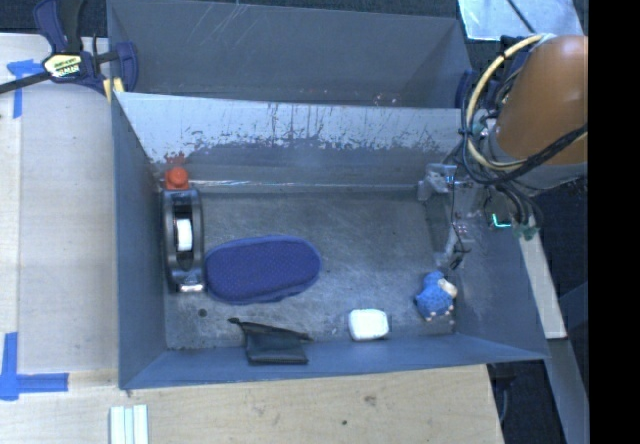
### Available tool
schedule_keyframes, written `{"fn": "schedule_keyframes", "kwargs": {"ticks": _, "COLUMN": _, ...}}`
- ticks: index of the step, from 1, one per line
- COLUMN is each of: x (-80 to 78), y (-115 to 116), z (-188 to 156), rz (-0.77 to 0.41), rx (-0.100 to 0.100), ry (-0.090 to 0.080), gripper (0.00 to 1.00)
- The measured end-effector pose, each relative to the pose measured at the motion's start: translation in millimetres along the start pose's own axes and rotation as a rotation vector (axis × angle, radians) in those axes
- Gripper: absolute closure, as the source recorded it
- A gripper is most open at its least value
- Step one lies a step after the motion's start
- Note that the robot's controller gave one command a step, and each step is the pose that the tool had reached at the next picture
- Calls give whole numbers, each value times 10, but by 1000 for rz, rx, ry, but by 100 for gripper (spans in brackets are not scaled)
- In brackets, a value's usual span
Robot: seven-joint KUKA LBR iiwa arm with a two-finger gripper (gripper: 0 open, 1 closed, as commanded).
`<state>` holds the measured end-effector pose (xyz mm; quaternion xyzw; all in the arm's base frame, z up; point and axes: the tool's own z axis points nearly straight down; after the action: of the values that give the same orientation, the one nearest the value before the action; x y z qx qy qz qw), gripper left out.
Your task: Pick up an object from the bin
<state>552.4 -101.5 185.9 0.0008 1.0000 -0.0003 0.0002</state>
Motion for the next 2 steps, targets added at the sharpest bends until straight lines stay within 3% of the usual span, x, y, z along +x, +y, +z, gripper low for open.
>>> {"fn": "schedule_keyframes", "kwargs": {"ticks": 1, "x": 372, "y": -562, "z": 996, "rz": -215, "rx": 1, "ry": -3, "gripper": 0}}
{"fn": "schedule_keyframes", "kwargs": {"ticks": 2, "x": 536, "y": -247, "z": 1134, "rz": -795, "rx": 6, "ry": -5, "gripper": 0}}
